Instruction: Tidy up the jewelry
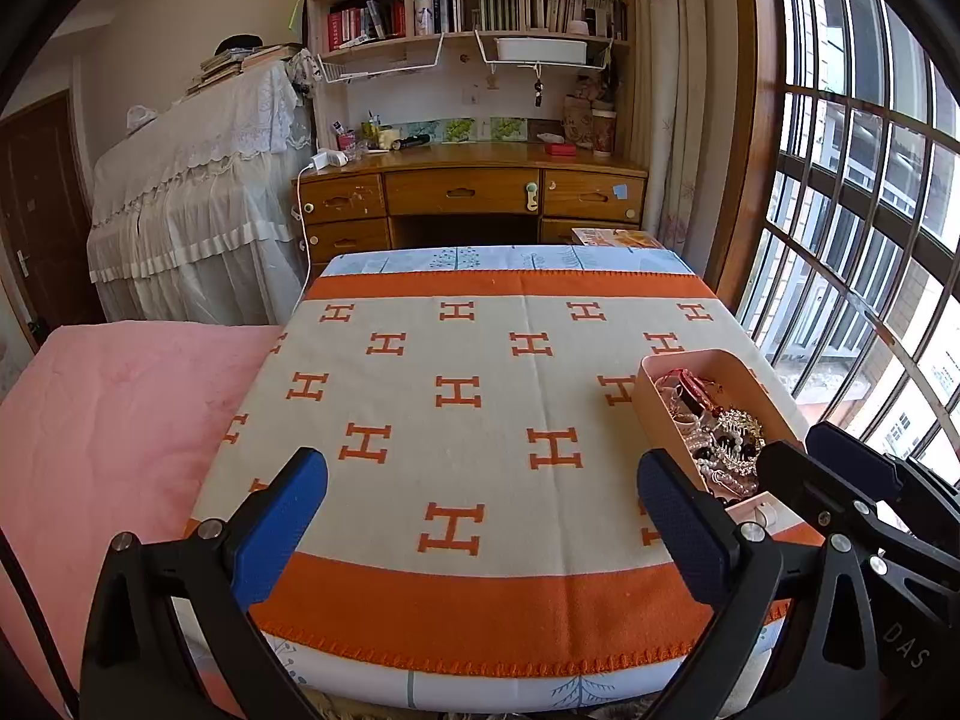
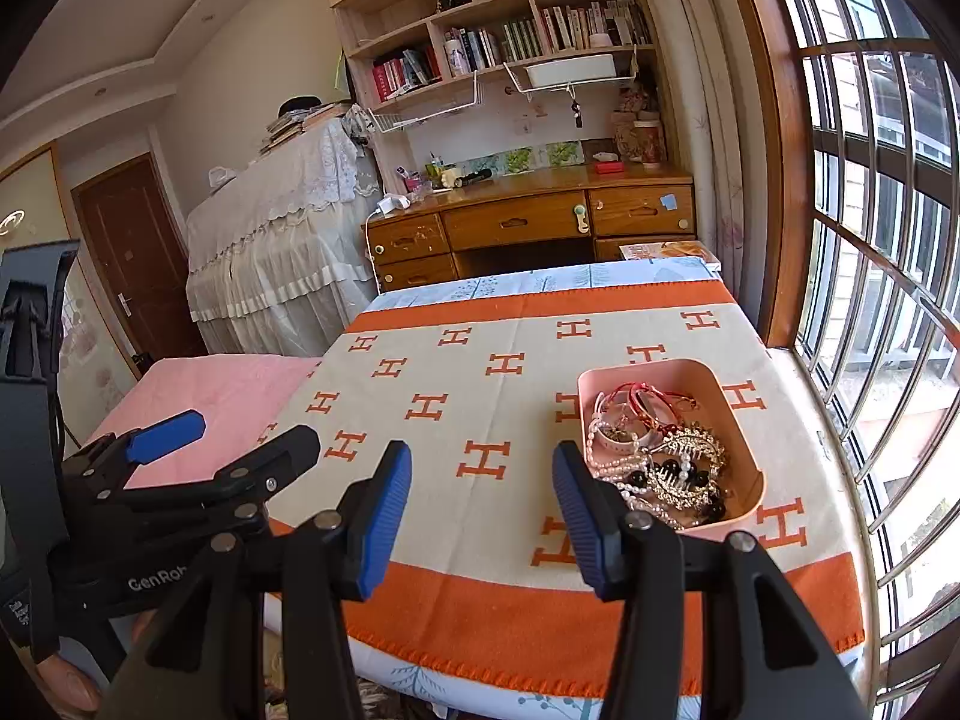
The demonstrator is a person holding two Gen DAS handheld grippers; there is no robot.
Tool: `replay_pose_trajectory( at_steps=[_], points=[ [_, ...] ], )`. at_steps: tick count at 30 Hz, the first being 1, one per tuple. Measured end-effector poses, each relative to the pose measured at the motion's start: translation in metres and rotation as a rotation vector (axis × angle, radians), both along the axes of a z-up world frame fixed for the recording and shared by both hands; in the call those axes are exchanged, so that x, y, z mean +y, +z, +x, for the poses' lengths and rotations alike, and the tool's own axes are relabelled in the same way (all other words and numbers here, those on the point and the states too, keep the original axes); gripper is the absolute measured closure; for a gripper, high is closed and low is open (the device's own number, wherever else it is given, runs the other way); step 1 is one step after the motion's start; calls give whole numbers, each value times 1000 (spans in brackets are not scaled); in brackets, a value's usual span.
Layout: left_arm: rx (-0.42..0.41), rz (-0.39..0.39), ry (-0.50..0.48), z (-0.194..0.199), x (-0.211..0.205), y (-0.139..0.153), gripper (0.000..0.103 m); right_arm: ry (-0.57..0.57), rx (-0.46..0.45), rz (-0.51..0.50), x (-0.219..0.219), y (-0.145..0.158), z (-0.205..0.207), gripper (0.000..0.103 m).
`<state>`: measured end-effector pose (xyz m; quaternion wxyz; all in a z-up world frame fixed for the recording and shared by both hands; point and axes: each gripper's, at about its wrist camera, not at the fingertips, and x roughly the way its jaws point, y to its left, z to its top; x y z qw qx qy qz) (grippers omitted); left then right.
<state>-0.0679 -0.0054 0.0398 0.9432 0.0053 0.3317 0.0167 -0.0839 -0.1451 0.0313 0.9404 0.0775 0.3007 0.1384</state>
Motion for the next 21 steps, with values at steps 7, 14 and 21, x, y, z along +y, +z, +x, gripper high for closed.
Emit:
replay_pose_trajectory(
  at_steps=[7,14,21],
  points=[
    [1,0,-2,-1,-1,-1,1,0,-2,-1,1,0,0,53],
    [3,0,-1,0,0,-1,1,1,-2,-3,1,-1,-1,53],
    [8,0,-1,0,1,-3,1,0,0,-3,1,-1,-1,53]
  ],
)
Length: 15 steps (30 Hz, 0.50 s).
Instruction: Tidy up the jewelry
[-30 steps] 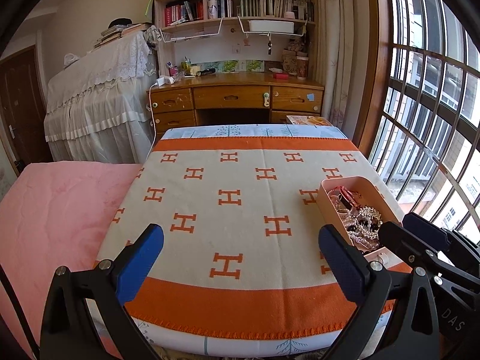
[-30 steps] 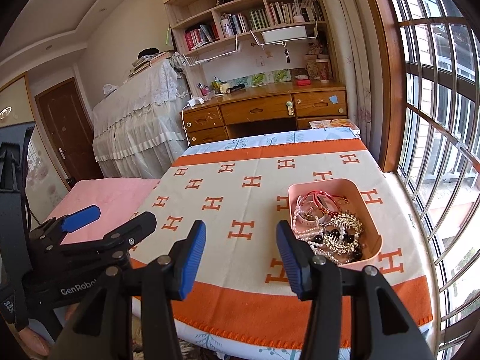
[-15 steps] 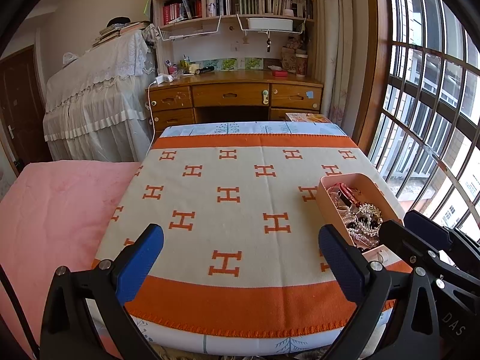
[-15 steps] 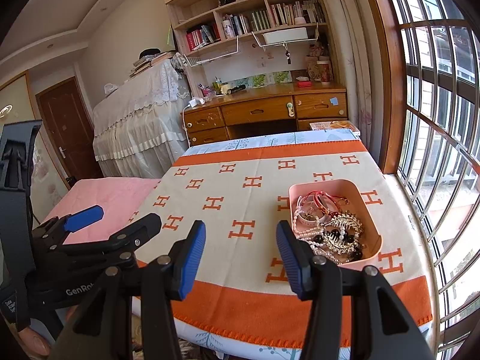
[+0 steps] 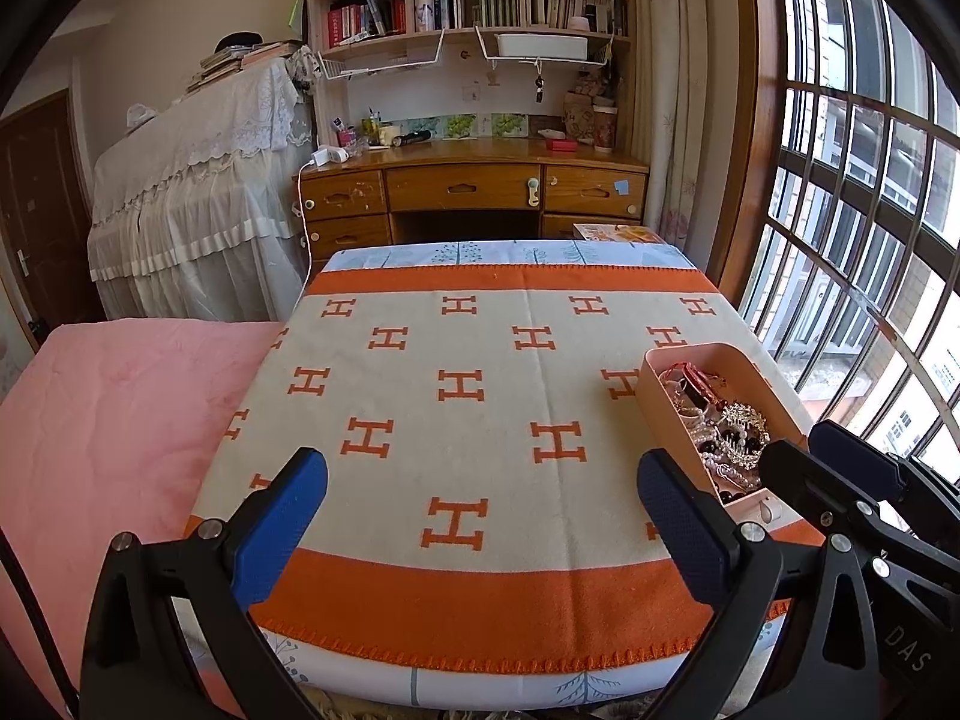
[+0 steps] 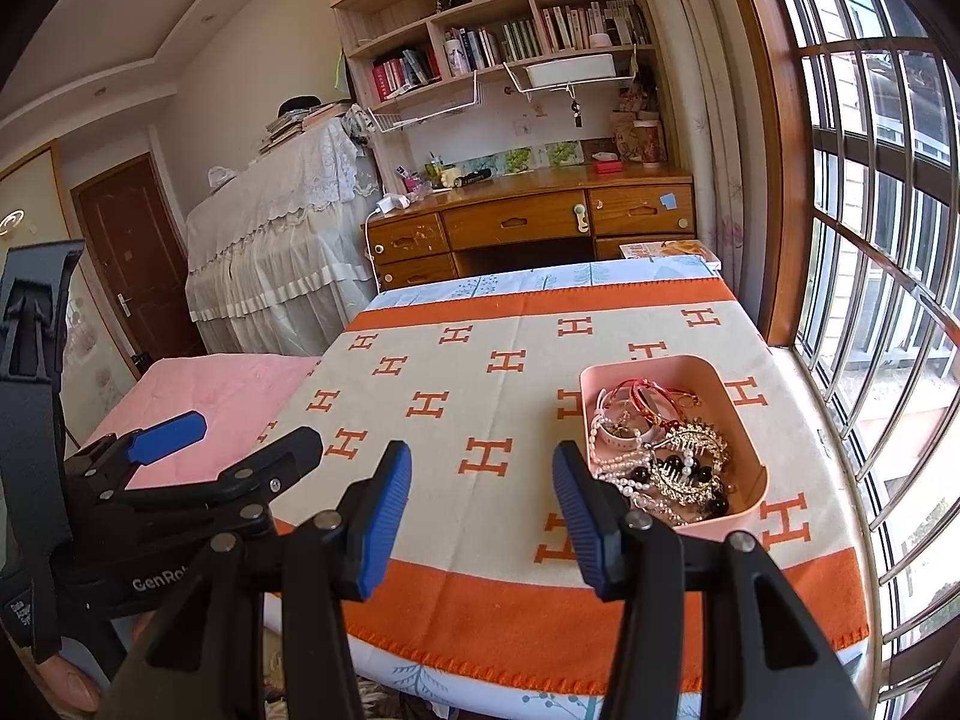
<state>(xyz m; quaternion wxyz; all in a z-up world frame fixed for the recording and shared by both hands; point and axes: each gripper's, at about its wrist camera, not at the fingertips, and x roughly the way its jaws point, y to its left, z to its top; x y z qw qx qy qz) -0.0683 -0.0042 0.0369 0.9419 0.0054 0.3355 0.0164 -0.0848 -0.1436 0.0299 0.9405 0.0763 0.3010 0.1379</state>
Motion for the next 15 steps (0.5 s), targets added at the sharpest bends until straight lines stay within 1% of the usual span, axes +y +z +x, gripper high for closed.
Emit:
replay_pose_trajectory(
  at_steps=[15],
  points=[
    [14,-9,-3,-1,7,-6,1,0,1,-2,0,-2,0,53]
  ],
)
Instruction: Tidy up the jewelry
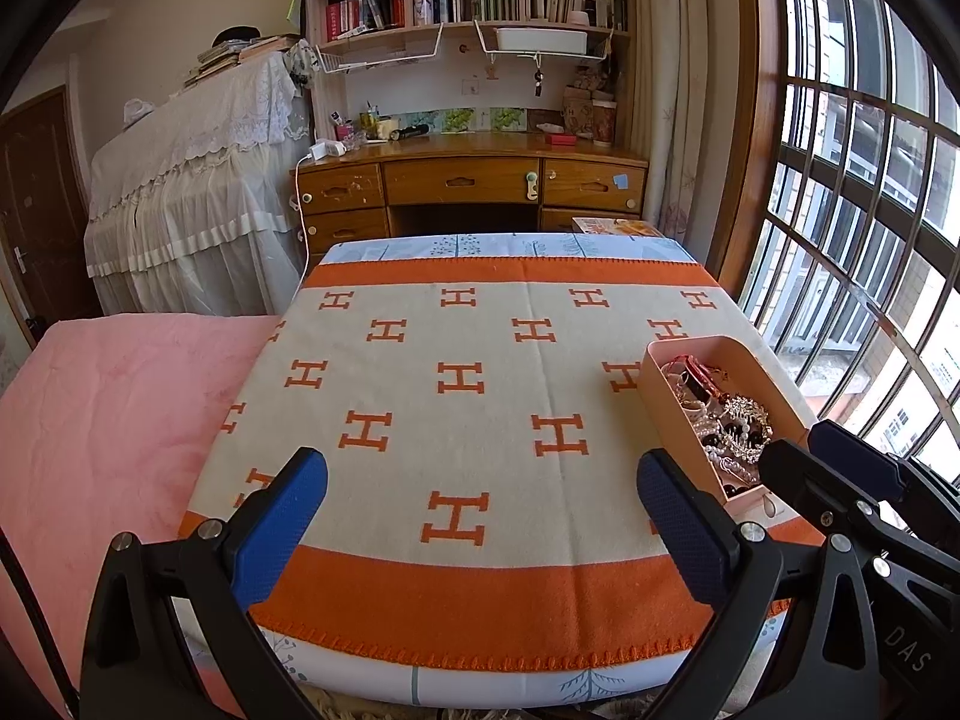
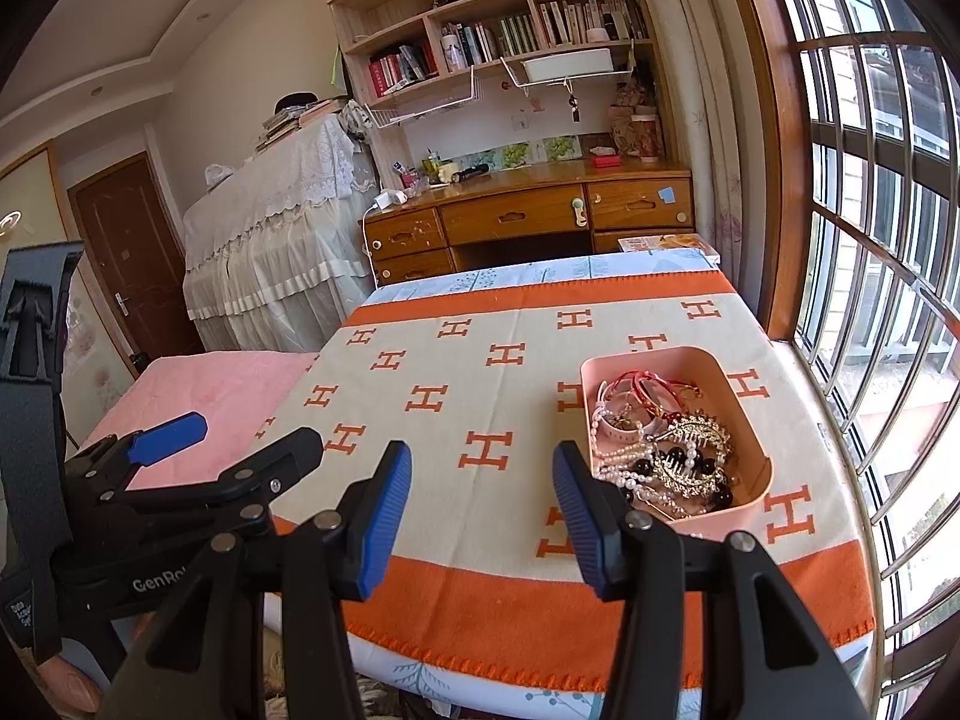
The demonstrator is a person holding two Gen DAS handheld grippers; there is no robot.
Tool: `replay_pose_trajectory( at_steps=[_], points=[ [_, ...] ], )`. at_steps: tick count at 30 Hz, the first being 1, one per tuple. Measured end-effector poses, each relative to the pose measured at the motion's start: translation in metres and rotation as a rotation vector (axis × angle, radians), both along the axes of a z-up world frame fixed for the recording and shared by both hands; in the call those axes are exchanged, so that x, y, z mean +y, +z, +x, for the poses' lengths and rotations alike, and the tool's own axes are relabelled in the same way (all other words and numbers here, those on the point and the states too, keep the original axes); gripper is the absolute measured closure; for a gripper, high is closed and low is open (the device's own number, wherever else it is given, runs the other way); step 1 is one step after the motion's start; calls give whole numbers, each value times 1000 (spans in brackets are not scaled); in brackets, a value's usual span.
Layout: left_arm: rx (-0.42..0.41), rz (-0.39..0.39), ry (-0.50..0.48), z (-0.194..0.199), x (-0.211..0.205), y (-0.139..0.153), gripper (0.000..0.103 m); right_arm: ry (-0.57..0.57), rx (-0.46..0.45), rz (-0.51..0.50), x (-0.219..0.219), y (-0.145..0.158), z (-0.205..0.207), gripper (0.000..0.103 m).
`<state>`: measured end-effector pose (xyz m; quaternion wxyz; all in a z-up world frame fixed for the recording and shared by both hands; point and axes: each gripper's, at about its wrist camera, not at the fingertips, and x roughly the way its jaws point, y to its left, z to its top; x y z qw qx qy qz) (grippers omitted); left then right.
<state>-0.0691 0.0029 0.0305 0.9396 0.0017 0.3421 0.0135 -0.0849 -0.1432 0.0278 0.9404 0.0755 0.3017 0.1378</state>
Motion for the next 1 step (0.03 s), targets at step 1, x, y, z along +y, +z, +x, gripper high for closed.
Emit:
replay_pose_trajectory(
  at_steps=[1],
  points=[
    [3,-1,-1,0,1,-1,1,0,0,0,0,0,0,53]
  ],
)
